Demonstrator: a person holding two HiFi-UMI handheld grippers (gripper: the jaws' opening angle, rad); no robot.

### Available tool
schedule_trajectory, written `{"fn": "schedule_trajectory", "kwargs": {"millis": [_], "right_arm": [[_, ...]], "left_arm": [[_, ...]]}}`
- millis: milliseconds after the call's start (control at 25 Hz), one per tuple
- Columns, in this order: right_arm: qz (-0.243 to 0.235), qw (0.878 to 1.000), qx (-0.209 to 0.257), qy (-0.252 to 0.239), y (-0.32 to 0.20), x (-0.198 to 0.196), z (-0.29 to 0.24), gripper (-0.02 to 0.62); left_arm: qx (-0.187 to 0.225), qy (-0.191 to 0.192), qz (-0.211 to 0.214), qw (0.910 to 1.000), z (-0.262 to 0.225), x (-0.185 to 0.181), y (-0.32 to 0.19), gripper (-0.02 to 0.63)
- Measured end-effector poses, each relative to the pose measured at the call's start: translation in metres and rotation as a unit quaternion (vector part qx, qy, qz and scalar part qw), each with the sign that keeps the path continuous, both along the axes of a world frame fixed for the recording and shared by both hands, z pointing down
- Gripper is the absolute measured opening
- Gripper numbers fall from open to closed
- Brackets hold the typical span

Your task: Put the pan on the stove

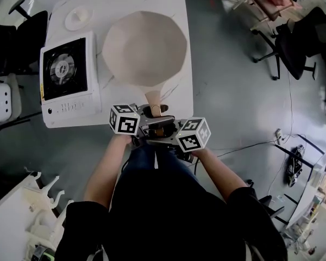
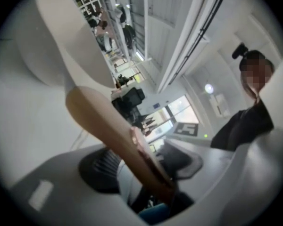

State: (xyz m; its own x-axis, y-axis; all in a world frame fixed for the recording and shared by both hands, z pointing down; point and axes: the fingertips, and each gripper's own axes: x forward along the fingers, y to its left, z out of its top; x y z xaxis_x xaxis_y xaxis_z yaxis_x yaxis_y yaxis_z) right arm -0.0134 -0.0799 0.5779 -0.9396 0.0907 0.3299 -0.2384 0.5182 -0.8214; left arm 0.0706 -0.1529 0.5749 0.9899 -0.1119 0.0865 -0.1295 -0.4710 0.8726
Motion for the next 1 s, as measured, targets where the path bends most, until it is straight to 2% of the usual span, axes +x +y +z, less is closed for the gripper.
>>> {"fn": "schedule_trajectory", "kwargs": {"millis": [120, 240, 400, 680, 1000], "right_arm": [[-0.002, 1.000, 0.002, -0.006, -0.004, -0.002, 0.000, 0.233], [-0.009, 1.000, 0.023, -0.002, -0.007, -0.003, 0.000, 0.233], [-0.026, 0.999, 0.036, -0.003, -0.007, -0.004, 0.001, 0.233], [-0.012, 0.998, 0.048, -0.050, -0.011, -0.003, -0.012, 0.233], [-0.015, 0.996, 0.057, -0.061, -0.011, -0.003, -0.022, 0.233]], "left_arm": [[0.012, 0.004, 0.013, 0.9998, 0.001, 0.007, 0.000, 0.278], [0.024, 0.013, 0.021, 0.9994, -0.001, 0.010, -0.001, 0.232], [0.018, 0.022, 0.024, 0.9993, -0.003, 0.010, -0.001, 0.212], [0.034, 0.027, 0.021, 0.9988, -0.012, 0.011, -0.004, 0.212], [0.031, 0.018, 0.021, 0.9991, -0.019, 0.012, -0.004, 0.216]]}}
